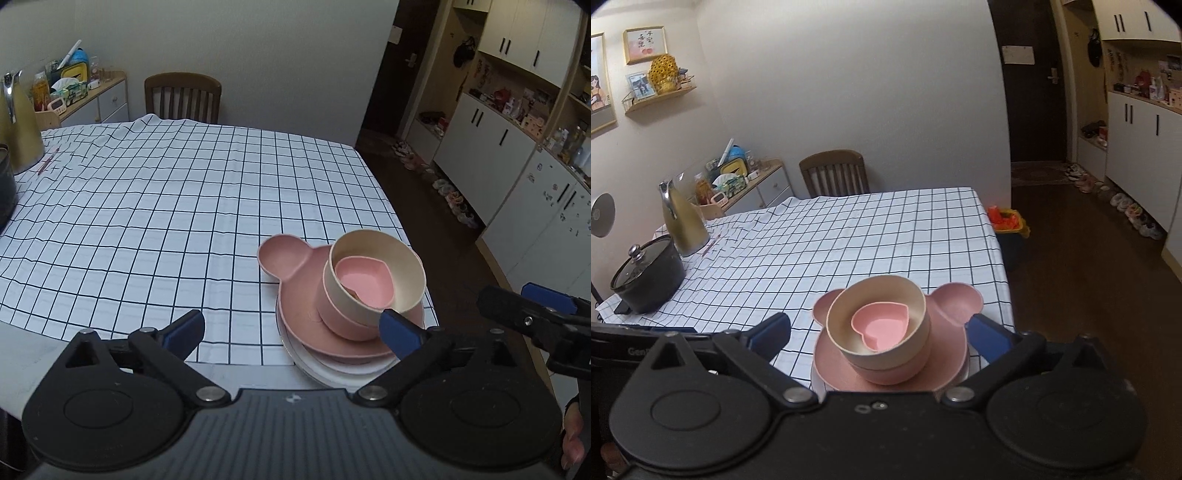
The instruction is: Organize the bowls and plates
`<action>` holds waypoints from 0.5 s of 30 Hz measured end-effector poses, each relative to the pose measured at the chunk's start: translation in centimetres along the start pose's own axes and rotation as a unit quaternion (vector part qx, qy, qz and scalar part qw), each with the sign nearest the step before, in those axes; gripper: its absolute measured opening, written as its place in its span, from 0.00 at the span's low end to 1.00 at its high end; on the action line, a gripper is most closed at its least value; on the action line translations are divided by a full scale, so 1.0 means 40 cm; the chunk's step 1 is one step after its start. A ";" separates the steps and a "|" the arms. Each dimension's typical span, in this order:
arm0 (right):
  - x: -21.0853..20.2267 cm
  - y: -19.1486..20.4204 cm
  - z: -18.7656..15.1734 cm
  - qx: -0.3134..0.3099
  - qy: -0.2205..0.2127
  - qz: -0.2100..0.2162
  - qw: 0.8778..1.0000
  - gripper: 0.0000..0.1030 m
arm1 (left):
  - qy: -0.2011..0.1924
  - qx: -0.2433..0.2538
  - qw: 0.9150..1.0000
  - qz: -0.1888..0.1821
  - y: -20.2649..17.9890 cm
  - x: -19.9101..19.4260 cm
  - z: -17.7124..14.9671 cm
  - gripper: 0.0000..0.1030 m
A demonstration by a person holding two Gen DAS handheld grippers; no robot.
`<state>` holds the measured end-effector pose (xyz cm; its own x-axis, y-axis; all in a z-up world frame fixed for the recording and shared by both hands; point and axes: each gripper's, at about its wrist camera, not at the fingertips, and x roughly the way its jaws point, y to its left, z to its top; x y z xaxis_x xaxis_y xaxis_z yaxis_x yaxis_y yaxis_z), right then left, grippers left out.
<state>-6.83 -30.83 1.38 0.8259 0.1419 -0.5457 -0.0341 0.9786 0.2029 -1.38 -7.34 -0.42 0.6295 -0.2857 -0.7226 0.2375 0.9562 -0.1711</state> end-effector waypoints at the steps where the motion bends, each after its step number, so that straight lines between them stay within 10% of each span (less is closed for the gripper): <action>1: -0.006 0.001 -0.005 0.001 -0.003 -0.005 1.000 1.00 | 0.000 0.002 1.000 -0.002 0.002 -0.006 -0.006 0.98; 15: -0.080 0.034 -0.079 -0.021 -0.052 -0.060 0.997 1.00 | -0.012 0.031 0.999 0.003 -0.027 -0.070 -0.068 0.98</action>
<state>-11.30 -29.50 0.85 0.8793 0.0095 -0.4762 0.0467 0.9933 0.1059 -5.40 -7.40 -0.04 0.6488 -0.2819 -0.7068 0.2783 0.9524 -0.1243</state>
